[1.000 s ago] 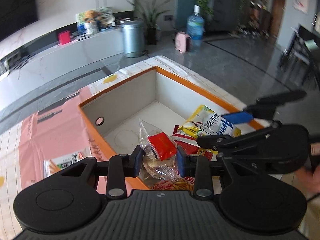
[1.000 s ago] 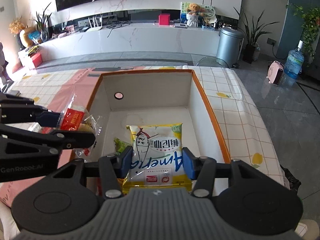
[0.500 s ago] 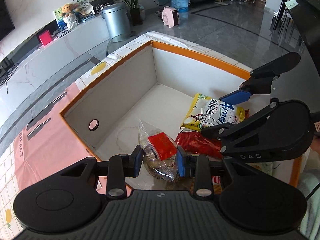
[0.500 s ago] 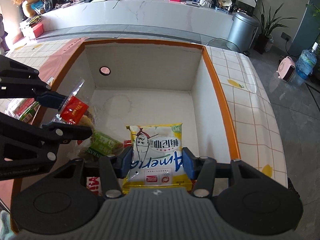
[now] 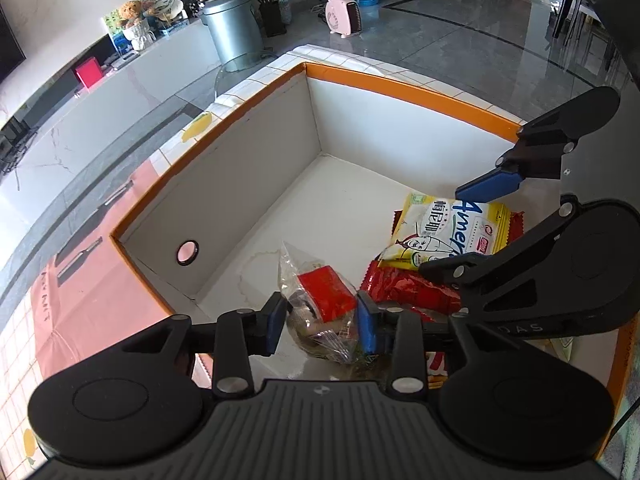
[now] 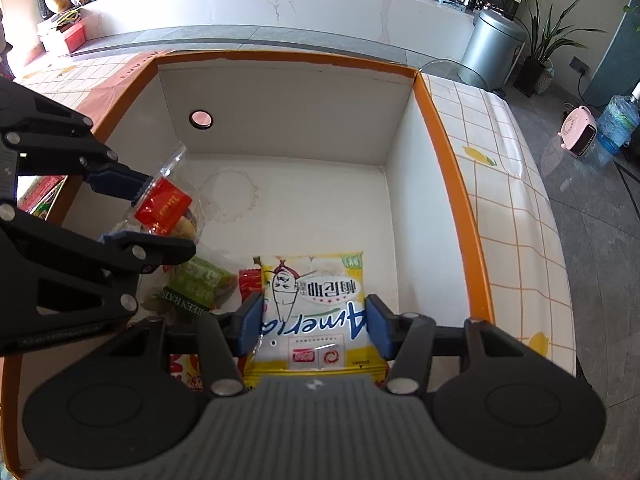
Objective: Organize snacks
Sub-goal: 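Carry both packets over the orange box and open both tools, then withdraw both tools from the box back over the table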
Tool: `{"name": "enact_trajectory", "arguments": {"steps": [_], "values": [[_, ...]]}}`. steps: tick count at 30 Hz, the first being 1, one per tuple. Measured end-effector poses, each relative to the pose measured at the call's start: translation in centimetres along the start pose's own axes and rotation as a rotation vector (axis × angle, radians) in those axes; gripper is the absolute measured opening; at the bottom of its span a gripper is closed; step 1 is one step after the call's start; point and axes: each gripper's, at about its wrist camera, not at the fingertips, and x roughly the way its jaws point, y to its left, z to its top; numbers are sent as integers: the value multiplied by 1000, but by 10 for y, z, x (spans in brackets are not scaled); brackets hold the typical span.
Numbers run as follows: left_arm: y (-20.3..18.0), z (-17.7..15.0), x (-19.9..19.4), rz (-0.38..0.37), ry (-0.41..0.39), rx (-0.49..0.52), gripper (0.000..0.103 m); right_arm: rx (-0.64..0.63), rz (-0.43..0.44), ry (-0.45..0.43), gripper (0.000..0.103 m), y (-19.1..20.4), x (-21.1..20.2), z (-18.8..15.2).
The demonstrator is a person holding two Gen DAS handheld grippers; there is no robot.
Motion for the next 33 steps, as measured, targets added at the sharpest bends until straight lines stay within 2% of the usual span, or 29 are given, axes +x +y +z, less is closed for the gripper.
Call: {"name": "enact_trajectory", "arguments": {"steps": [6, 9, 13, 26, 33], "values": [[1, -2, -9, 32, -22, -6, 52, 23, 9, 13, 65, 1, -2, 0], [2, -3, -15, 43, -30, -9, 58, 15, -2, 10, 68, 5, -6, -2], [3, -5, -26, 47, -52, -22, 63, 10, -45, -11, 80, 7, -17, -3], [-2, -15, -77, 70, -127, -80, 66, 19, -61, -77, 80, 16, -69, -10], [8, -30, -115, 115, -196, -168, 66, 32, -102, -170, 80, 35, -108, -19]]}}
